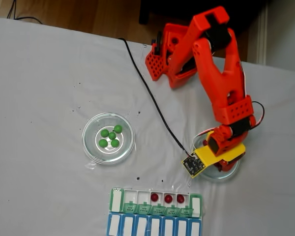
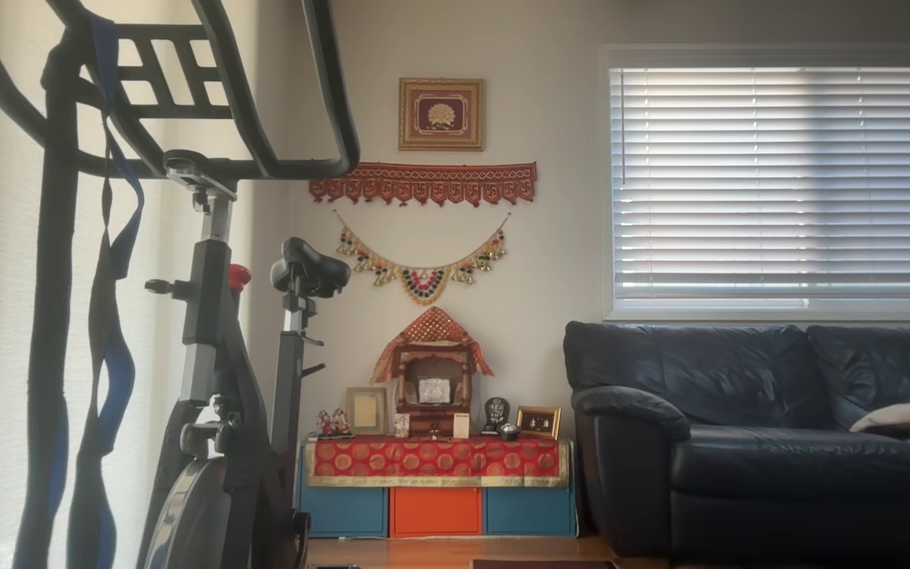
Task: Sort medicines into box.
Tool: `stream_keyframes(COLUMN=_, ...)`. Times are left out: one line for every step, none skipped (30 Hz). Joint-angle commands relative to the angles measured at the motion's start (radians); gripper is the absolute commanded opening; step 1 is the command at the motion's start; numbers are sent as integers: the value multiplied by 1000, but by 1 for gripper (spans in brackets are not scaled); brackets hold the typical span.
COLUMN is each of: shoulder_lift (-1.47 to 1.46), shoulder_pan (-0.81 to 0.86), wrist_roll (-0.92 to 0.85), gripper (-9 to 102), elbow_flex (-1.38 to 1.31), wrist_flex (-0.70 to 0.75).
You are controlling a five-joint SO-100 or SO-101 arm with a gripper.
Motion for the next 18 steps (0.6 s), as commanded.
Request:
stream_keyframes(shoulder_lift=8, shoulder_pan=3, wrist_roll=-17, gripper=18, elbow_flex=-17, wrist_flex=-23)
stream_keyframes(shoulder_lift=5, shoulder_pan=3, wrist_roll=-20, gripper=18, elbow_flex=-17, wrist_flex=-26)
stream_keyframes(shoulder_lift=3, shoulder_pan=3, wrist_roll=-21, gripper=18, elbow_flex=-15, wrist_flex=-28)
stream_keyframes(shoulder_lift=3, shoulder_pan=3, wrist_roll=-21, gripper=18, elbow_flex=-14, wrist_flex=-29)
stream_keyframes(shoulder_lift=3, shoulder_pan=3, wrist_roll=-23, gripper=18, elbow_flex=-12, wrist_flex=-29)
stream_keyframes(shoulder_lift=5, shoulder_pan=3, wrist_roll=-23, gripper=18, elbow_flex=-11, wrist_flex=-29)
stream_keyframes(shoulder_lift=6, shoulder_pan=2, wrist_roll=-23, gripper=18, elbow_flex=-8, wrist_flex=-29)
stream_keyframes(shoulder_lift=9, shoulder_pan=0, wrist_roll=-23, gripper=18, elbow_flex=-6, wrist_flex=-29)
stream_keyframes(shoulder_lift=11, shoulder_pan=0, wrist_roll=-21, gripper=18, elbow_flex=-3, wrist_flex=-29)
stream_keyframes(shoulder_lift=12, shoulder_pan=-2, wrist_roll=-18, gripper=18, elbow_flex=-2, wrist_flex=-29)
stream_keyframes(shoulder_lift=15, shoulder_pan=-5, wrist_roll=-15, gripper=18, elbow_flex=-2, wrist_flex=-26)
stream_keyframes(shoulder_lift=15, shoulder_pan=-6, wrist_roll=-12, gripper=18, elbow_flex=-2, wrist_flex=-18)
stream_keyframes(shoulder_lift=15, shoulder_pan=-9, wrist_roll=-11, gripper=18, elbow_flex=-5, wrist_flex=-9)
stream_keyframes(shoulder_lift=15, shoulder_pan=-12, wrist_roll=-6, gripper=19, elbow_flex=-9, wrist_flex=2)
stream_keyframes(shoulder_lift=15, shoulder_pan=-14, wrist_roll=-3, gripper=19, elbow_flex=-14, wrist_flex=14)
stream_keyframes(shoulder_lift=17, shoulder_pan=-15, wrist_roll=-2, gripper=19, elbow_flex=-17, wrist_flex=18)
stream_keyframes(shoulder_lift=18, shoulder_pan=-15, wrist_roll=-2, gripper=19, elbow_flex=-18, wrist_flex=23)
stream_keyframes(shoulder_lift=18, shoulder_pan=-15, wrist_roll=-2, gripper=19, elbow_flex=-20, wrist_flex=25)
